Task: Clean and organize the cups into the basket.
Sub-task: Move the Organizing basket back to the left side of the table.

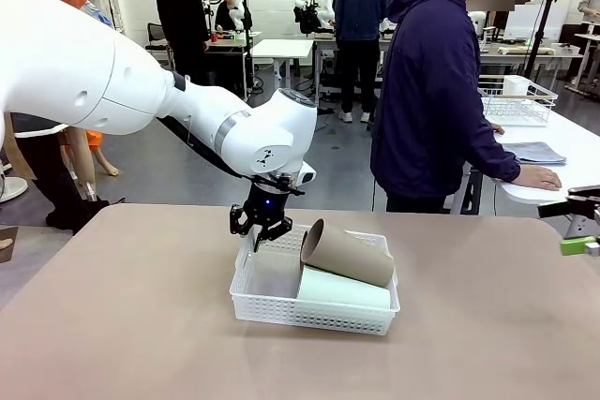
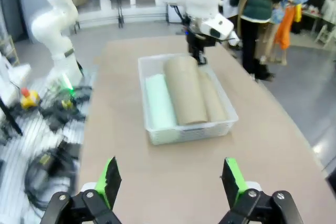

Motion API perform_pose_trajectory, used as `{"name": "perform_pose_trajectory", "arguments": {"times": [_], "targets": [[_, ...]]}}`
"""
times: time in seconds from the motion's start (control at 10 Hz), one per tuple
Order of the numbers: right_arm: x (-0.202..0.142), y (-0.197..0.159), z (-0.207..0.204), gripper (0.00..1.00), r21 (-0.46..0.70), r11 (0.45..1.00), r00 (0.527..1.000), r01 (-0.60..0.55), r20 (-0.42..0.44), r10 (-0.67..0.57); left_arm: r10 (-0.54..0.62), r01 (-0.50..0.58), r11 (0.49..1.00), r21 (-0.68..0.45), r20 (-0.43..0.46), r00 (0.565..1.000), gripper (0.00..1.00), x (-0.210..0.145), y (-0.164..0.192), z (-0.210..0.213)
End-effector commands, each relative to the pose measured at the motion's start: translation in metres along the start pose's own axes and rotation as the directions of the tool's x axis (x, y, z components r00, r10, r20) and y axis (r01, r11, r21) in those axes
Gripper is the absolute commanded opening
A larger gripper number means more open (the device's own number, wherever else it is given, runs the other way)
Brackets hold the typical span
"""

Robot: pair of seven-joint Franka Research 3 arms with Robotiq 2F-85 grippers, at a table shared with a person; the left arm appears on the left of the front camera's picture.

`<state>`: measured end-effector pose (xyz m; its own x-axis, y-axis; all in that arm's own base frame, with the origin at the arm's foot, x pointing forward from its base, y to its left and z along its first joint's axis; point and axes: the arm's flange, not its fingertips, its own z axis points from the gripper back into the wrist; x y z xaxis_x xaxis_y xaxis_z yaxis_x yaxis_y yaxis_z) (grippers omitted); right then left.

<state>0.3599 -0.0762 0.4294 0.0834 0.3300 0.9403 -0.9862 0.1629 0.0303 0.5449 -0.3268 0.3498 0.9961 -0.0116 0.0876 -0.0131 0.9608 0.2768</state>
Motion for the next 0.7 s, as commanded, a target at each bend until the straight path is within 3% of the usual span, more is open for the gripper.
{"name": "perform_pose_trajectory", "arguments": {"times": [0.0, 0.1, 0.3, 0.4, 0.6], "targets": [[0.001, 0.018, 0.055, 1.0, 0.161, 0.852, 0.841, 0.498, 0.152, -0.52, -0.005, 0.005, 1.0, 0.011, 0.006, 1.0, 0.0, -0.001, 0.003, -0.001], [-0.002, 0.028, 0.072, 1.0, 0.206, 0.728, 0.709, 0.654, 0.168, -0.684, -0.005, 0.005, 1.0, 0.011, 0.006, 1.0, 0.0, -0.001, 0.003, -0.001], [-0.015, 0.039, 0.094, 1.0, 0.273, 0.473, 0.468, 0.838, 0.087, -0.879, -0.005, 0.005, 1.0, 0.011, 0.006, 1.0, 0.0, -0.001, 0.003, -0.001], [-0.023, 0.041, 0.107, 1.0, 0.253, 0.372, 0.37, 0.893, 0.057, -0.927, -0.005, 0.005, 1.0, 0.011, 0.006, 1.0, 0.0, -0.001, 0.003, -0.001], [-0.053, 0.038, 0.127, 1.0, 0.18, 0.242, 0.226, 0.954, 0.105, -0.969, -0.005, 0.005, 1.0, 0.011, 0.006, 1.0, 0.0, -0.001, 0.003, -0.001]]}}
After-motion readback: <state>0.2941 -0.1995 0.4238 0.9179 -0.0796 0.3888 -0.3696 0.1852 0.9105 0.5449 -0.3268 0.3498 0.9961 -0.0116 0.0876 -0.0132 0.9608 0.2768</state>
